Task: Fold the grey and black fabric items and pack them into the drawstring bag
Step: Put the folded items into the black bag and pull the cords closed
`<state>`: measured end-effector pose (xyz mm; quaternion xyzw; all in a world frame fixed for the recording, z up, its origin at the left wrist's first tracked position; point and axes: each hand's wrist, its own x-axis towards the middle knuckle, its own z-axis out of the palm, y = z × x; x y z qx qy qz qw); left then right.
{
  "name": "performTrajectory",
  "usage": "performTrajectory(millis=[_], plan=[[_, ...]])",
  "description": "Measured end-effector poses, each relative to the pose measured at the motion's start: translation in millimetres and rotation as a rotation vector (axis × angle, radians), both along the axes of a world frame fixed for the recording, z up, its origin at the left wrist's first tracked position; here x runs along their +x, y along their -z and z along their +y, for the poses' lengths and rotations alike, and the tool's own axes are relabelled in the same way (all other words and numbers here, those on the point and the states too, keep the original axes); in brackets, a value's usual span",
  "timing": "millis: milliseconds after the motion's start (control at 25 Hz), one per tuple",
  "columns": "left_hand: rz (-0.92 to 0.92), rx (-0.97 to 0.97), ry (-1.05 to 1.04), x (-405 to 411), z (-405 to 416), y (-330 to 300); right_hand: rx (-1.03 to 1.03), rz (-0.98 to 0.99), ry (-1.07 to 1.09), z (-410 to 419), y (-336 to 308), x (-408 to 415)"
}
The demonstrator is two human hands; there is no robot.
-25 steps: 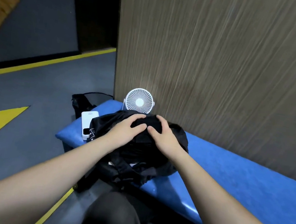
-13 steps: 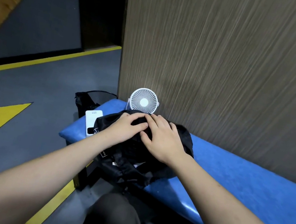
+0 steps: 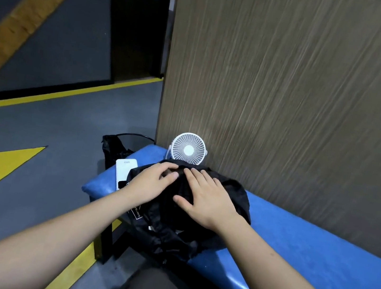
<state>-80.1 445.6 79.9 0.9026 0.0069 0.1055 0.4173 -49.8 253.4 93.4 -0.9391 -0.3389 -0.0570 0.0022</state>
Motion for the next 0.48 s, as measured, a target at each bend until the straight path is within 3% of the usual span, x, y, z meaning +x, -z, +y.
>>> performTrajectory(millis=[80,240,480], plan=[[-0.006,0.157,-0.096,1,19,11,-0.008,-0.009,-0.002,3,6,2],[0.125,0.497,-0.067,6,47,22,-0.009,-0.017,-0.009,7,8,3],[0.316,0.668,-0.086,19,43,30,0.015,-0.012,-0.008,6,10,7]])
